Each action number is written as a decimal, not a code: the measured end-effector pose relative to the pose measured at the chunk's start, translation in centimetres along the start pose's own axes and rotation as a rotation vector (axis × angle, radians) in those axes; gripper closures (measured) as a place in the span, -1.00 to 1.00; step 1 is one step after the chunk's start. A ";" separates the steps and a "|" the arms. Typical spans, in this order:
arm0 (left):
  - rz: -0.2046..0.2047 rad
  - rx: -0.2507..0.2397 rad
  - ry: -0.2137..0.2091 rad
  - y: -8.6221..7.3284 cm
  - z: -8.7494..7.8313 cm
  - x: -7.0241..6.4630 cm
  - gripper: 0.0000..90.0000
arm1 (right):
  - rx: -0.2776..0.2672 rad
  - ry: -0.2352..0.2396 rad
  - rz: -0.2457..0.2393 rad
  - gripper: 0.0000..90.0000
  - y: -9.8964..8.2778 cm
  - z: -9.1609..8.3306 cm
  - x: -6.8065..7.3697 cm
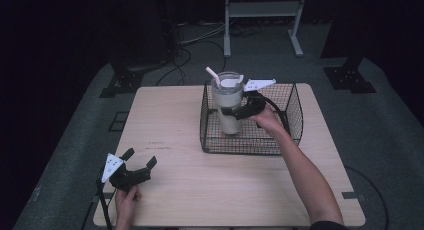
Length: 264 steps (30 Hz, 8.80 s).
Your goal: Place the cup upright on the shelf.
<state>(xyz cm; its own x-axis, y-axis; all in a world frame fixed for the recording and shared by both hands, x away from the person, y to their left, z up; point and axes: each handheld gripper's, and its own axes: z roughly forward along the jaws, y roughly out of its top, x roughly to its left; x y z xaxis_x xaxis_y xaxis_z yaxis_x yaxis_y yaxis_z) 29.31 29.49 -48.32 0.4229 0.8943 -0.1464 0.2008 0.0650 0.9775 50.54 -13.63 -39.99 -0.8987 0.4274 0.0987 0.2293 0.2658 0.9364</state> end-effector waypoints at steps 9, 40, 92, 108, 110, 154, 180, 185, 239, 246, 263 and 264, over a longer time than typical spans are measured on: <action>-0.005 -0.003 -0.002 0.0 0.0 0.0 -1.00 | 0.063 -0.003 0.032 -0.84 -1.3 1.9 -1.1; 0.016 -0.004 -0.007 0.0 -0.1 -0.2 -1.00 | 0.045 0.004 0.009 -0.84 -2.5 0.4 -1.9; 0.039 -0.009 -0.016 -0.1 -0.1 -0.4 -1.00 | 0.087 -0.015 -0.025 -0.85 -2.7 -1.5 -1.3; 0.046 -0.009 -0.018 -0.1 -0.1 -0.4 -1.00 | 0.100 -0.027 -0.030 -0.85 -2.6 -1.8 -0.9; 0.046 -0.009 -0.018 -0.1 -0.1 -0.4 -1.00 | 0.107 -0.030 -0.032 -0.85 -2.6 -1.7 -0.8; 0.045 -0.013 -0.014 -0.1 -0.1 -0.5 -1.00 | 0.131 -0.088 0.052 -0.87 -1.5 -8.5 0.4; 0.046 -0.010 -0.024 -0.1 -0.1 -0.4 -1.00 | 0.131 -0.101 0.020 -0.87 -0.1 -12.5 2.7; 0.044 -0.008 -0.024 -0.1 -0.1 -0.5 -1.00 | 0.126 -0.092 0.009 -0.87 -0.1 -13.1 3.3; 0.043 -0.006 -0.019 -0.1 0.0 -0.5 -1.00 | 0.074 -0.081 0.012 -0.87 -6.8 -19.4 8.4; 0.043 -0.006 -0.019 -0.1 0.0 -0.5 -1.00 | 0.072 -0.090 0.026 -0.87 -7.8 -20.0 8.6; 0.043 -0.004 -0.018 -0.1 0.0 -0.6 -1.00 | 0.077 -0.110 0.074 -0.87 -10.9 -21.2 9.1; 0.043 -0.004 -0.018 -0.1 0.0 -0.6 -1.00 | 0.077 -0.110 0.074 -0.87 -10.9 -21.2 9.1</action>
<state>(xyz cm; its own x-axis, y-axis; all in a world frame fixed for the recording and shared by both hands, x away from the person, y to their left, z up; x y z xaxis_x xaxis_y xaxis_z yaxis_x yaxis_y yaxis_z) 29.10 28.96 -48.30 0.4470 0.8881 -0.1070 0.1791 0.0284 0.9834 31.94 -30.97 -42.16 -0.8331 0.5388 0.1250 0.3248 0.2937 0.8990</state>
